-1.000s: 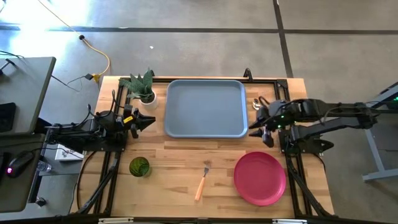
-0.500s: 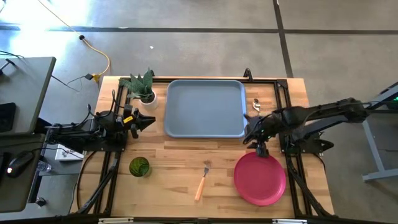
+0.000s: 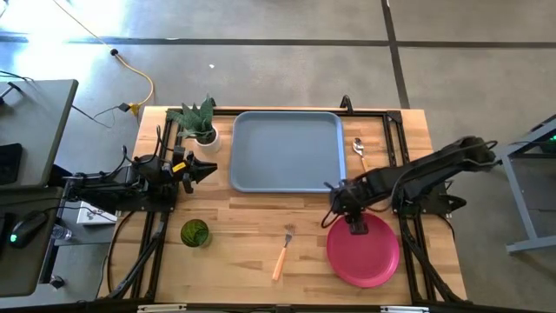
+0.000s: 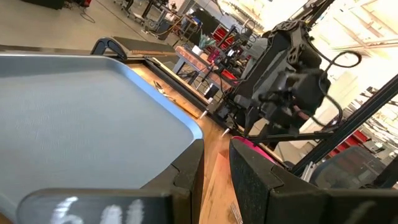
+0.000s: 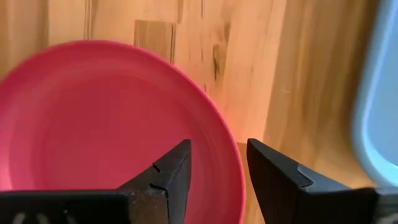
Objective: Pick and place plate/cup/fork/spoon on tray
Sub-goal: Put the pink plate on the gray tray
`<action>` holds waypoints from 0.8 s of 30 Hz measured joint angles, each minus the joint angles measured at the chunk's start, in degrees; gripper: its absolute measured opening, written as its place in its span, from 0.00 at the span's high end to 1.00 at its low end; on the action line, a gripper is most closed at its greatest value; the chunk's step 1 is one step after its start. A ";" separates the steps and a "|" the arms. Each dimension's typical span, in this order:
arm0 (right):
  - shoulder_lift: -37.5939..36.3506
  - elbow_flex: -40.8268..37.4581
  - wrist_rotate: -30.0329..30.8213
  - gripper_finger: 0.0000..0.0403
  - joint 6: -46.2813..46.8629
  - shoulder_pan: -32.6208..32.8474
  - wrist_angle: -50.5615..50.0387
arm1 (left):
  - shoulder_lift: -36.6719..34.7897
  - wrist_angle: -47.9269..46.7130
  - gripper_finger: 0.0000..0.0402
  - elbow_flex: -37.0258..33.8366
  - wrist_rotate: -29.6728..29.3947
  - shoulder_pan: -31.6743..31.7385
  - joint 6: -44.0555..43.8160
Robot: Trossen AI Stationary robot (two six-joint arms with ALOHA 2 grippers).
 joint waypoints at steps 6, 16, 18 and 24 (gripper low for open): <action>4.76 0.00 2.88 0.64 -0.02 1.25 0.56 | 0.00 -0.02 0.84 0.00 -0.02 0.00 0.44; 8.14 0.00 3.98 0.64 -1.36 1.27 3.32 | 0.00 -0.02 0.84 0.00 -0.02 0.02 0.46; 8.59 0.00 3.98 0.64 -1.49 1.27 4.08 | 0.00 -0.02 0.84 0.02 -0.02 0.02 0.46; 10.43 0.00 3.18 0.64 -2.61 1.27 4.72 | 0.00 -0.19 0.84 0.01 -0.01 0.02 0.46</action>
